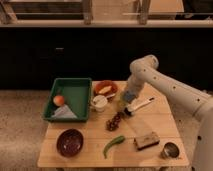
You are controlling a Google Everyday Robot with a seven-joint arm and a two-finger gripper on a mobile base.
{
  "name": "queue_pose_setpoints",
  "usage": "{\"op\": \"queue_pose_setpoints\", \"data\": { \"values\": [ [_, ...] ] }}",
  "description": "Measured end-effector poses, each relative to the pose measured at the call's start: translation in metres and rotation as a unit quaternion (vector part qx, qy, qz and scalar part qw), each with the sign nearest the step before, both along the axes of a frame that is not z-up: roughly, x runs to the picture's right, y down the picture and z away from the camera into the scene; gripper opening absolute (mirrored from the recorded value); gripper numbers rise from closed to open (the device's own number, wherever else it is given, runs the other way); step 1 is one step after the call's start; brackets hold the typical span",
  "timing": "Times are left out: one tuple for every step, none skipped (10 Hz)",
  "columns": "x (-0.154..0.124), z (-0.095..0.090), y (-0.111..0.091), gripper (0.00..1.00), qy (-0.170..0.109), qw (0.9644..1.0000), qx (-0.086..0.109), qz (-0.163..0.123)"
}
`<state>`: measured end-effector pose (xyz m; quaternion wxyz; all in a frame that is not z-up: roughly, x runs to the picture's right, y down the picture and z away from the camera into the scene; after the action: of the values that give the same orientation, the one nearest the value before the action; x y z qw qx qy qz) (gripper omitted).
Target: Place sponge in plastic cup
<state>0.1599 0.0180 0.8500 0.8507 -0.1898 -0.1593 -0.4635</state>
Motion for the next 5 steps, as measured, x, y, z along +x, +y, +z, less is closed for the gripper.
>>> {"op": "queue_pose_setpoints", "data": {
  "values": [
    [-0.002, 0.001, 0.0, 0.02, -0.004, 1.0, -0.002, -0.003],
    [-0.005, 0.003, -0.001, 0.02, -0.009, 0.9999, -0.006, -0.007],
    [-0.008, 0.005, -0.001, 0.02, -0.012, 0.9999, -0.008, -0.009],
    [-0.011, 0.007, -0.001, 0.02, -0.015, 0.9998, -0.011, -0.012],
    [-0.013, 0.009, -0.001, 0.02, -0.017, 0.9997, -0.013, -0.014]
  ]
}}
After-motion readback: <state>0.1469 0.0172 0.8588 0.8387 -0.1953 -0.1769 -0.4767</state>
